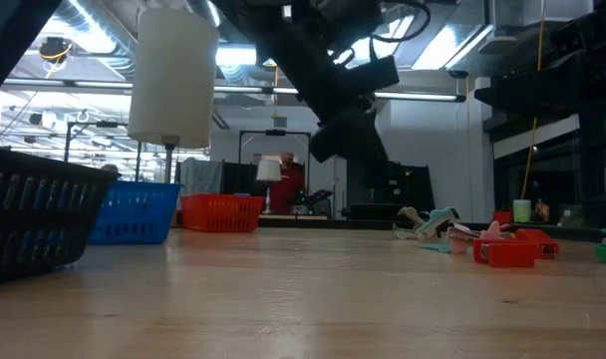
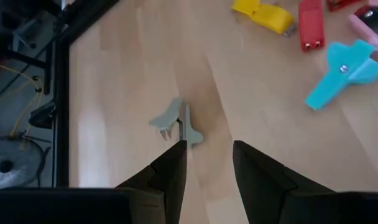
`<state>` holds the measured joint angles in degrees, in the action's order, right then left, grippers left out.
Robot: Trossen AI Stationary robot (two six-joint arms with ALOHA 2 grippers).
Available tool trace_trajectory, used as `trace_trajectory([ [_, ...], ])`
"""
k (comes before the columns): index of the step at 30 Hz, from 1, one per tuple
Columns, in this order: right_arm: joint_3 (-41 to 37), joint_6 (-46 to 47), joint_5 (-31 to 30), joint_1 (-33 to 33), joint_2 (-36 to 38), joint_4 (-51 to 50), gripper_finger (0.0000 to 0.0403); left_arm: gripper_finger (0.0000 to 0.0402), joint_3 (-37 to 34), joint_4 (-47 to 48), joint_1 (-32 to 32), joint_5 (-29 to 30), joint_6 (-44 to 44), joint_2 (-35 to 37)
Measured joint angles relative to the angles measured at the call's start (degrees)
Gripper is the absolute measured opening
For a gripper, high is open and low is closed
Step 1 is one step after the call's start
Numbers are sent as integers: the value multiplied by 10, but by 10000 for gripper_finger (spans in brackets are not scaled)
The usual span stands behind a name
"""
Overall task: Pick and place Stapler, Stapler remover, tape
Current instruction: Put the gray staple remover into the blue basket
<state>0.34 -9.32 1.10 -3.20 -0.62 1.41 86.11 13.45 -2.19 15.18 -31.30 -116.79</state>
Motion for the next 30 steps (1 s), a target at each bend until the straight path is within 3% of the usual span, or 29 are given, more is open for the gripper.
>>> trace_trajectory([
  [17, 0, 0, 0, 0, 0, 0, 262, 127, 0, -36, -2, -31, -14, -12],
  [24, 0, 0, 0, 0, 0, 0, 262, 127, 2, -91, -7, -18, -44, -32],
  [30, 0, 0, 0, 0, 0, 0, 262, 127, 42, -94, -25, -5, -12, -33],
])
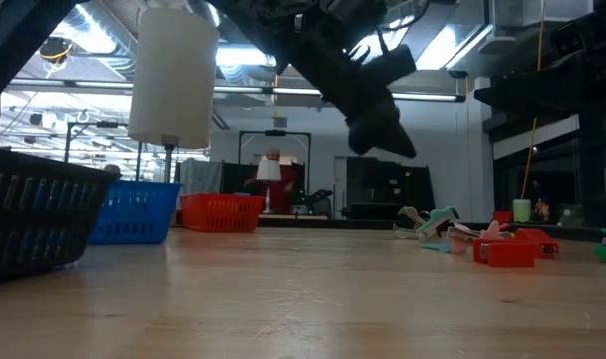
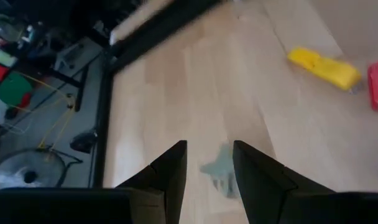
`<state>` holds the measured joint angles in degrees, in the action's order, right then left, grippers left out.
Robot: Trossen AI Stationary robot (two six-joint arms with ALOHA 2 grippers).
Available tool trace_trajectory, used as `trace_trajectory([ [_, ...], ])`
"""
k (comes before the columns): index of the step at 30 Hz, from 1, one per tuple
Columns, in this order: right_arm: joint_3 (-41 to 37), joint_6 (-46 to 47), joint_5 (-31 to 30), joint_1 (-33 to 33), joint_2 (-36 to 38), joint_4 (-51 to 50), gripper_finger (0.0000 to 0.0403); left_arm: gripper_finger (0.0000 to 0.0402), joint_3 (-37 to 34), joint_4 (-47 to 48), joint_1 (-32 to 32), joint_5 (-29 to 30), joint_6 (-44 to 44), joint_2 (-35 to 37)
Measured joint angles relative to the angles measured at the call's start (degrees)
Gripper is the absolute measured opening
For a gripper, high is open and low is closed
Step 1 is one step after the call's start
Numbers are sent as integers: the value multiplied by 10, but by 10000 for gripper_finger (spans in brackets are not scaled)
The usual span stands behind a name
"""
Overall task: Pick and place Stapler, Stapler remover, tape
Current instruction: Put the gray staple remover into the blue basket
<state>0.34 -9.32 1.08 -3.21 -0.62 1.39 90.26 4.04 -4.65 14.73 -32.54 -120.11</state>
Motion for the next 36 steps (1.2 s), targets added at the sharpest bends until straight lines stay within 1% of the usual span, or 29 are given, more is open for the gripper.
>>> trace_trajectory([
  [3, 0, 0, 0, 0, 0, 0, 262, 127, 5, 4, -9, -23, -15, -1],
  [6, 0, 0, 0, 0, 0, 0, 262, 127, 6, 4, -11, -27, -50, -14],
  [12, 0, 0, 0, 0, 0, 0, 262, 127, 5, -10, -5, -26, -158, -66],
  [16, 0, 0, 0, 0, 0, 0, 262, 127, 5, -70, -2, -12, -223, -98],
  [21, 0, 0, 0, 0, 0, 0, 262, 127, 5, -115, -2, 35, -289, -120],
  [27, 0, 0, 0, 0, 0, 0, 262, 125, 5, -116, -10, 35, -304, -121],
  [29, 0, 0, 0, 0, 0, 0, 262, 116, 5, -116, -13, 33, -304, -121],
  [31, 0, 0, 0, 0, 0, 0, 262, 97, 5, -116, -16, 32, -304, -121],
  [33, 0, 0, 0, 0, 0, 0, 262, 71, 5, -116, -17, 30, -304, -121],
  [36, 0, 0, 0, 0, 0, 0, 262, 28, 5, -115, -18, 9, -302, -121],
])
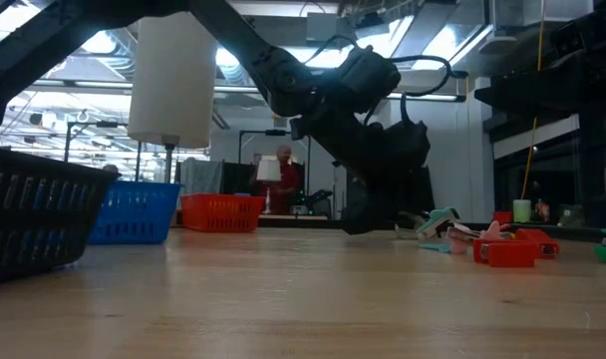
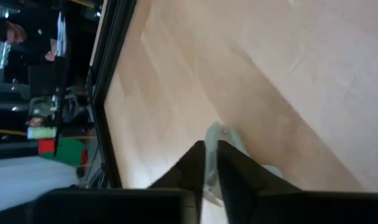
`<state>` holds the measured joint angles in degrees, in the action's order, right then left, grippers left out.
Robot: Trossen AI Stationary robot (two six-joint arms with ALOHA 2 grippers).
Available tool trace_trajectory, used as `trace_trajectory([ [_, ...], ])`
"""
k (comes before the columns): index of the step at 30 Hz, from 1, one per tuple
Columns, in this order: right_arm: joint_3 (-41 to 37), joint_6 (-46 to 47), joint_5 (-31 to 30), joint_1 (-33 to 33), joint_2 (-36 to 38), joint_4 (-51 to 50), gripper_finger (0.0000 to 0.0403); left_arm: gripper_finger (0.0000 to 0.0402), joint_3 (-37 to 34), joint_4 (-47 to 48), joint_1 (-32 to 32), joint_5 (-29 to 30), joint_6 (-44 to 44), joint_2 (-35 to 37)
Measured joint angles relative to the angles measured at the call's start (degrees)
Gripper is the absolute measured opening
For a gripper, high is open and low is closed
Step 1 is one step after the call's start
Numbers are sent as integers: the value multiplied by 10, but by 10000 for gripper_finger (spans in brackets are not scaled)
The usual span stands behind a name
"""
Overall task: Pick and place Stapler, Stapler remover, tape
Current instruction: Put the gray staple remover into the blue basket
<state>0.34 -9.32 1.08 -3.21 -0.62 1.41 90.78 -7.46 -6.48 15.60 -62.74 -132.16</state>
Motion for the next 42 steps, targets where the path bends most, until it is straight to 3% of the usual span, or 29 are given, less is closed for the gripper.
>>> trace_trajectory([
  [2, 0, 0, 0, 0, 0, 0, 262, 9, 0, -1, 0, -6, 8, 0],
  [14, 0, 0, 0, 0, 0, 0, 262, 4, 0, 43, 8, 29, 72, 16],
  [29, 0, 0, 0, 0, 0, 0, 262, 3, -4, 257, 58, 48, 238, 125],
  [34, 0, 0, 0, 0, 0, 0, 262, 3, -5, 312, 90, 84, 276, 153],
  [42, 0, 0, 0, 0, 0, 0, 262, 3, -5, 422, 165, 194, 324, 202],
])
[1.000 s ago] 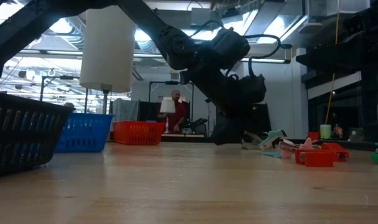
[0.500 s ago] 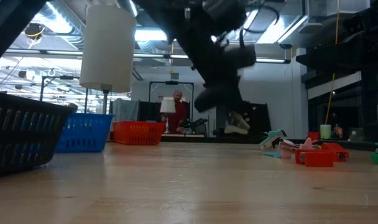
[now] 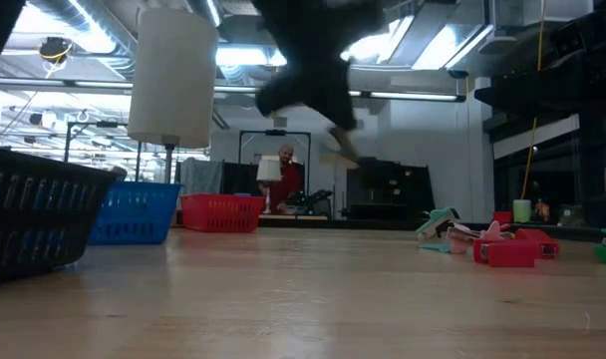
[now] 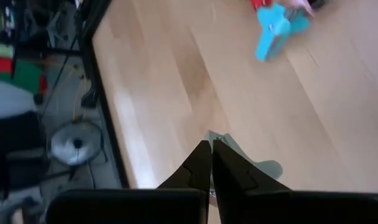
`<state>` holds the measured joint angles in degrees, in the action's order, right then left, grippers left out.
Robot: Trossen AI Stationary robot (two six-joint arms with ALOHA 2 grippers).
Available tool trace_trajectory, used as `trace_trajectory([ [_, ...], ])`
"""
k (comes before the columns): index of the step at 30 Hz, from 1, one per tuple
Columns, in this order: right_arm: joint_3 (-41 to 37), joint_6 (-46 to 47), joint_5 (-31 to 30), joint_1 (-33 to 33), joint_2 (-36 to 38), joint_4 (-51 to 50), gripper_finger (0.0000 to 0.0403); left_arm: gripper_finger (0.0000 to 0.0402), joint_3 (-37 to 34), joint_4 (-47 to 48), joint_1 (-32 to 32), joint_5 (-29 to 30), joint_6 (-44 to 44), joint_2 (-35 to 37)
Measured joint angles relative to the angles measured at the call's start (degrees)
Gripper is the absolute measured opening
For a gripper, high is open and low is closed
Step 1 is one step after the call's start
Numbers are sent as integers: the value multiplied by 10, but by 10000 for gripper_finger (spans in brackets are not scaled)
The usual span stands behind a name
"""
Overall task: Pick and place Stapler, Stapler remover, tape
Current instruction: Put the gray staple remover into the blue basket
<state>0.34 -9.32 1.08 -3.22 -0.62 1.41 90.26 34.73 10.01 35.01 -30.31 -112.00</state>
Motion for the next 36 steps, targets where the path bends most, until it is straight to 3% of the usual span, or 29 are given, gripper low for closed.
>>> trace_trajectory([
  [9, 0, 0, 0, 0, 0, 0, 262, 3, 0, 273, 79, 75, 269, 78],
  [13, 0, 0, 0, 0, 0, 0, 262, 3, 0, 396, 110, 47, 433, 100],
  [20, 0, 0, 0, 0, 0, 0, 262, 3, 0, 543, 146, -58, 666, 115],
  [24, 0, 0, 0, 0, 0, 0, 262, 3, -7, 549, 156, -107, 736, 115],
  [29, 0, 0, 0, 0, 0, 0, 262, 3, -72, 529, 170, -106, 793, 125],
  [36, 0, 0, 0, 0, 0, 0, 262, 3, -216, 365, 164, -90, 792, 178],
])
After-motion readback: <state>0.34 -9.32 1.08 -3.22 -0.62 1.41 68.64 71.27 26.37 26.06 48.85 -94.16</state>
